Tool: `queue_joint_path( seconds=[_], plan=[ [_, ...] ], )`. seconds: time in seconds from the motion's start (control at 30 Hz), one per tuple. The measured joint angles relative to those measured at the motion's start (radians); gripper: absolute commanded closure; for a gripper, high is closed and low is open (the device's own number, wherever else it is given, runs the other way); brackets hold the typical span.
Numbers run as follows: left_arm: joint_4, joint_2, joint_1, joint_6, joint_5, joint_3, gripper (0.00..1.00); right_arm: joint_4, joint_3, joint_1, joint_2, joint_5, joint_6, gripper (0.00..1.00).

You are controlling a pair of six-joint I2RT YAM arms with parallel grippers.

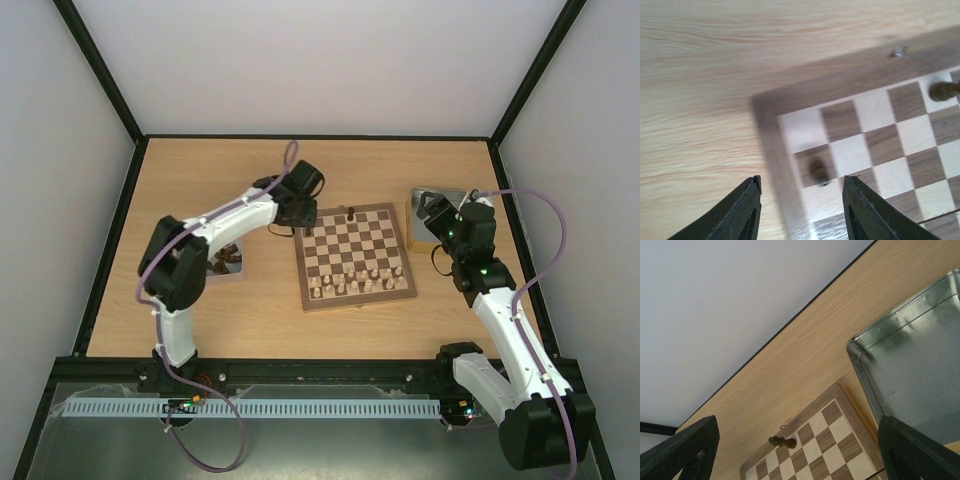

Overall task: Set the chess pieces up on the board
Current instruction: Place the chess piece on the chessboard, then pick up the chess piece from the storage box.

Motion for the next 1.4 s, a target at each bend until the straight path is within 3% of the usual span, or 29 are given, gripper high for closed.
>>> queue_joint_path(
  seconds=[0.13,0.33,0.53,0.77,1.07,1.4],
  plan=[
    [0.014,-0.166,0.065,-0.018,-0.058,-0.119,0.54,0.000,0.000,0.000,0.000,0.000,0.000,0.14],
    [0.048,-0.457,0.247,-0.058,-0.116,-0.354,0.56,0.001,0.000,0.000,0.011,-0.001,0.001,0.14],
    [0.058,-0.628,0.381,-0.084,-0.105,-0.591,0.66,0.001,0.000,0.000,0.028,-0.005,0.001,0.15],
    [0.080,-0.621,0.506,-0.089,-0.013,-0.734,0.68,0.002,0.000,0.000,0.039,-0.008,0.006,0.15],
    [0.178,-0.533,0.537,-0.091,0.046,-0.735,0.64,0.002,0.000,0.000,0.039,-0.009,0.019,0.15],
    [0.244,-0.415,0.541,-0.112,0.019,-0.735,0.73,0.002,0.000,0.000,0.039,-0.003,0.018,0.15]
  ],
)
